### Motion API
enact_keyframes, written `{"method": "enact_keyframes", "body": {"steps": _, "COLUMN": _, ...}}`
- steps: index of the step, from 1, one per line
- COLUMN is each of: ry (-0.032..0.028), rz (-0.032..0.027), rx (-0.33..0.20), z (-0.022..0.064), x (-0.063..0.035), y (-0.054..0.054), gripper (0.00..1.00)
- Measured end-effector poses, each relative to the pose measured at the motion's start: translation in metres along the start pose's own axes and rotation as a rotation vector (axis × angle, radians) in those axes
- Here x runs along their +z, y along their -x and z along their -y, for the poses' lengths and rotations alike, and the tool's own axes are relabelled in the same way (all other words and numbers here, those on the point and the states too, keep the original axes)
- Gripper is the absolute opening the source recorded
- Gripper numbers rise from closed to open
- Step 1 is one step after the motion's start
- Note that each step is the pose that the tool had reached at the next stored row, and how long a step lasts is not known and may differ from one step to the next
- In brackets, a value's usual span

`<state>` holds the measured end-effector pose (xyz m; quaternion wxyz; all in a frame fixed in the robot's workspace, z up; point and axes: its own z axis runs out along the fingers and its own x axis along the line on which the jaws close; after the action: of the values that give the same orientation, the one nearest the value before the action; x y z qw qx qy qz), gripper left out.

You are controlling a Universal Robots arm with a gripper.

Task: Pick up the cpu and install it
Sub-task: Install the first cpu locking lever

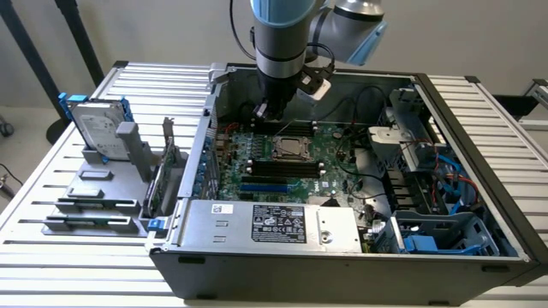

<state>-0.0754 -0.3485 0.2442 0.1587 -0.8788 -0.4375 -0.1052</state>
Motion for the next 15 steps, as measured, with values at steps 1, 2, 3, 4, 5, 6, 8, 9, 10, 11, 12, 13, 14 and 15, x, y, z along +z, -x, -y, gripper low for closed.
{"method": "enact_keyframes", "body": {"steps": 1, "ry": 0.0000, "rz": 0.0001, "rx": 0.000, "z": 0.0000, "x": 0.0001, "y": 0.000, "gripper": 0.11}}
{"method": "enact_keyframes", "body": {"steps": 2, "ry": 0.0000, "rz": -0.0003, "rx": 0.000, "z": -0.0001, "x": 0.0006, "y": 0.000, "gripper": 0.11}}
{"method": "enact_keyframes", "body": {"steps": 3, "ry": 0.0000, "rz": -0.0002, "rx": 0.000, "z": -0.0003, "x": 0.0013, "y": 0.000, "gripper": 0.11}}
{"method": "enact_keyframes", "body": {"steps": 4, "ry": 0.0000, "rz": -0.0001, "rx": 0.000, "z": -0.0005, "x": 0.0027, "y": 0.001, "gripper": 0.11}}
{"method": "enact_keyframes", "body": {"steps": 5, "ry": 0.0000, "rz": -0.0001, "rx": 0.000, "z": -0.0009, "x": 0.0044, "y": 0.002, "gripper": 0.11}}
{"method": "enact_keyframes", "body": {"steps": 6, "ry": 0.0000, "rz": -0.0001, "rx": 0.000, "z": -0.0012, "x": 0.0061, "y": 0.002, "gripper": 0.11}}
{"method": "enact_keyframes", "body": {"steps": 8, "ry": 0.0002, "rz": 0.0000, "rx": 0.000, "z": -0.0019, "x": 0.0094, "y": 0.003, "gripper": 0.11}}
{"method": "enact_keyframes", "body": {"steps": 9, "ry": 0.0005, "rz": 0.0001, "rx": 0.000, "z": -0.0022, "x": 0.0111, "y": 0.004, "gripper": 0.11}}
{"method": "enact_keyframes", "body": {"steps": 10, "ry": 0.0010, "rz": 0.0006, "rx": 0.000, "z": -0.0025, "x": 0.0128, "y": 0.005, "gripper": 0.11}}
{"method": "enact_keyframes", "body": {"steps": 11, "ry": 0.0020, "rz": 0.0017, "rx": 0.000, "z": -0.0026, "x": 0.0145, "y": 0.005, "gripper": 0.11}}
{"method": "enact_keyframes", "body": {"steps": 12, "ry": 0.0035, "rz": 0.0033, "rx": 0.000, "z": -0.0027, "x": 0.0161, "y": 0.006, "gripper": 0.11}}
{"method": "enact_keyframes", "body": {"steps": 13, "ry": 0.0057, "rz": 0.0050, "rx": -0.001, "z": -0.0025, "x": 0.0175, "y": 0.006, "gripper": 0.11}}
{"method": "enact_keyframes", "body": {"steps": 14, "ry": 0.0093, "rz": 0.0074, "rx": -0.002, "z": -0.0021, "x": 0.0187, "y": 0.006, "gripper": 0.11}}
{"method": "enact_keyframes", "body": {"steps": 15, "ry": 0.0126, "rz": 0.0092, "rx": -0.002, "z": -0.0018, "x": 0.0198, "y": 0.006, "gripper": 0.11}}
